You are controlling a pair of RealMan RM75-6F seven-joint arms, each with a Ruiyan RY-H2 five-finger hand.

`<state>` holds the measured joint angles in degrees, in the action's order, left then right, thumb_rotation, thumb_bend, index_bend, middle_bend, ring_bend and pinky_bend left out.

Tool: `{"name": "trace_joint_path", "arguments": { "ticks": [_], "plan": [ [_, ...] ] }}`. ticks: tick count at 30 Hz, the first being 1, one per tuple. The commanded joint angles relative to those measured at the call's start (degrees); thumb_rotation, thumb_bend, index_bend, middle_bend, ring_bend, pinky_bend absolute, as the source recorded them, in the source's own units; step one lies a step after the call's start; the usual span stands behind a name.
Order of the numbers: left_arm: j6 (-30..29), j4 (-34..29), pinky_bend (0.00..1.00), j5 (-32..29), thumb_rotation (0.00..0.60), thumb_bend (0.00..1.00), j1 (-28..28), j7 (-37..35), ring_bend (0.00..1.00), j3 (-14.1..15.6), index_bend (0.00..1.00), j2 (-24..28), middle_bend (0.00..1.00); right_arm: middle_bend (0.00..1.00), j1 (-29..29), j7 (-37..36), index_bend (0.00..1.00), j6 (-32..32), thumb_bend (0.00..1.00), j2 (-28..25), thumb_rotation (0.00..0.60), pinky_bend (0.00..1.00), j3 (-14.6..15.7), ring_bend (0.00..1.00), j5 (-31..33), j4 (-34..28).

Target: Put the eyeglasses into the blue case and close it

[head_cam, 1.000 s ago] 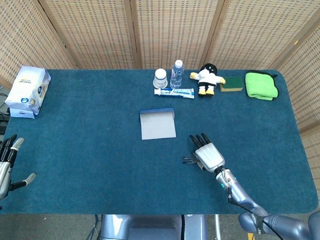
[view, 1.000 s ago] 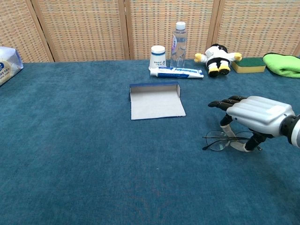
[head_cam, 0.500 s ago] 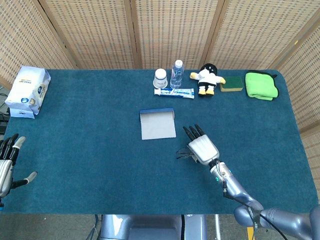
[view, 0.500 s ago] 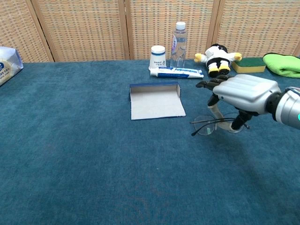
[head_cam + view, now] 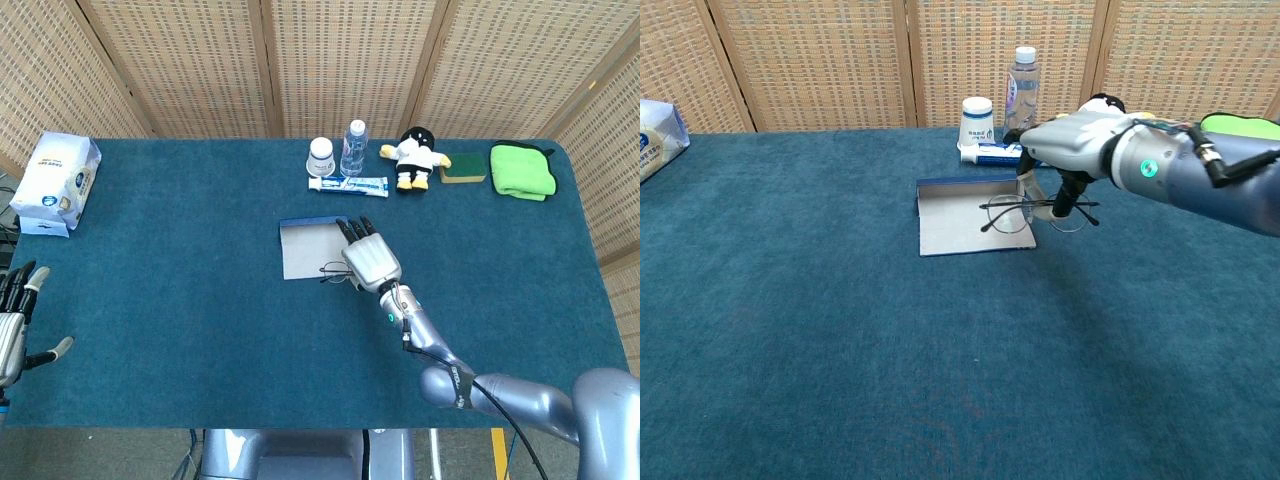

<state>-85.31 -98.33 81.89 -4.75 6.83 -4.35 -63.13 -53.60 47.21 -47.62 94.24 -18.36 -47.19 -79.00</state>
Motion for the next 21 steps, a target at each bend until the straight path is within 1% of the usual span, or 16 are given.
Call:
{"name": "trace_joint_path", "arguments": {
  "ticks": [1,6,11,17,21],
  "plan": [
    [0.46,-0.09,0.00,-0.62,0.600,0.00,-0.14,0.04,0.00,-0.15,0.00,-0.01,0.00,0.00,-5.23,3.00,0.62,1.32,0.47,4.13,0.600,0.00,-1.73,0.00,6.13,5.53],
    [1.45,-0.17,0.00,-2.45,0.600,0.00,-0.60,-0.13,0.00,-0.87,0.00,0.20,0.00,0.00,-10.45,3.11,0.62,3.13,0.47,8.13,0.600,0.00,-3.27,0.00,12.00,13.19],
    [2.42,0.11,0.00,-4.19,0.600,0.00,-0.90,0.16,0.00,-1.24,0.00,0.13,0.00,0.00,-14.50,3.41,0.62,6.14,0.47,11.62,0.600,0.00,-3.08,0.00,16.08,21.89],
    [3.05,0.07,0.00,-5.84,0.600,0.00,-1.21,-0.11,0.00,-1.93,0.00,0.32,0.00,0.00,-17.55,1.61,0.62,9.54,0.47,15.38,0.600,0.00,-2.72,0.00,16.92,30.97],
    [3.54,0.15,0.00,-6.53,0.600,0.00,-1.45,-0.07,0.00,-2.14,0.00,0.37,0.00,0.00,-18.63,0.64,0.62,10.87,0.47,16.82,0.600,0.00,-2.64,0.00,16.76,34.26]
  ]
}}
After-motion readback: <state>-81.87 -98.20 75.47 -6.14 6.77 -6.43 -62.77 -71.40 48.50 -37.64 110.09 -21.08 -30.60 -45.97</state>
